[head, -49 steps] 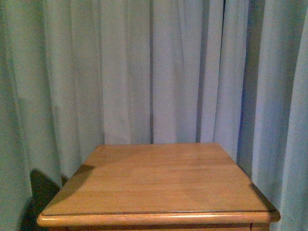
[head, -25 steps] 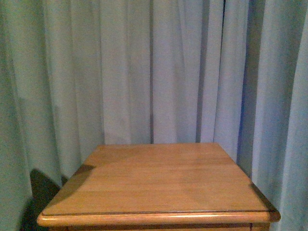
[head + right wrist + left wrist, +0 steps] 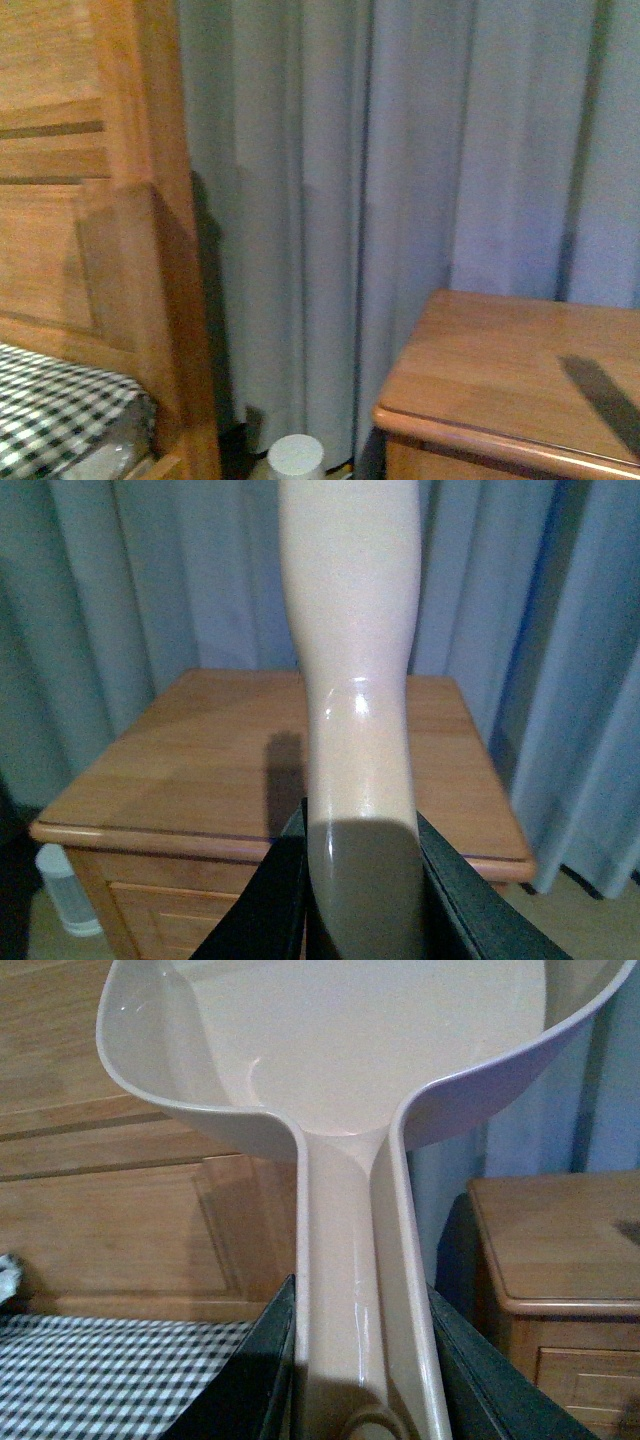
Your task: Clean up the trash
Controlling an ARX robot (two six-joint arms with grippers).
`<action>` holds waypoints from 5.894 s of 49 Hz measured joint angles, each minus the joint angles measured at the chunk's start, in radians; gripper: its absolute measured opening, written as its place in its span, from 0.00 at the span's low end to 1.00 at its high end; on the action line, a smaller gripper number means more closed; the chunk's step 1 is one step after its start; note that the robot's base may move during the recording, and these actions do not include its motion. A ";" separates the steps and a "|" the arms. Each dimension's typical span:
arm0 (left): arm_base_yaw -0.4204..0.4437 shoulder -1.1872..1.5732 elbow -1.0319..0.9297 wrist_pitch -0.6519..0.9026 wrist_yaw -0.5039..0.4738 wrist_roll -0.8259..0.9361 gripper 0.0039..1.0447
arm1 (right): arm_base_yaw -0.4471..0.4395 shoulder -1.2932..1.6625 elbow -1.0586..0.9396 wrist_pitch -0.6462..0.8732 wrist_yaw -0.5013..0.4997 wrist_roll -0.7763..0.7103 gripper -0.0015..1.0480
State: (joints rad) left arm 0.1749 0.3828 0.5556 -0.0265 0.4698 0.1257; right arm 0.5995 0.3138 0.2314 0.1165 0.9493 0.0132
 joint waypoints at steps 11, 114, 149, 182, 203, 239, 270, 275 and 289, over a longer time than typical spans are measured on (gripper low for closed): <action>-0.002 0.002 0.000 0.000 0.001 0.000 0.27 | 0.000 0.000 0.000 0.000 0.000 0.000 0.20; 0.146 0.829 0.239 -0.214 0.286 0.921 0.27 | -0.002 0.000 -0.003 0.000 0.000 0.002 0.20; 0.161 1.113 0.369 -0.296 0.234 1.097 0.27 | -0.002 0.000 -0.003 0.000 0.000 0.002 0.20; 0.128 1.210 0.445 -0.267 0.240 1.099 0.27 | -0.002 0.000 -0.003 0.000 0.000 0.002 0.20; 0.129 1.266 0.476 -0.269 0.237 1.094 0.27 | -0.002 0.000 -0.003 0.000 0.000 0.002 0.20; 0.122 1.341 0.584 -0.420 0.245 1.083 0.27 | -0.002 0.000 -0.003 0.000 0.000 0.002 0.20; 0.121 1.358 0.590 -0.447 0.225 1.093 0.27 | -0.002 0.000 -0.003 0.000 0.000 0.002 0.20; 0.121 1.358 0.590 -0.447 0.224 1.093 0.27 | -0.002 0.000 -0.003 0.000 0.000 0.002 0.20; 0.121 1.358 0.590 -0.447 0.220 1.094 0.27 | -0.036 0.071 0.119 -0.344 -0.134 0.177 0.20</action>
State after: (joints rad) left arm 0.2955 1.7412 1.1454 -0.4732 0.6903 1.2201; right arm 0.5636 0.3847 0.3500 -0.2272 0.8154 0.1902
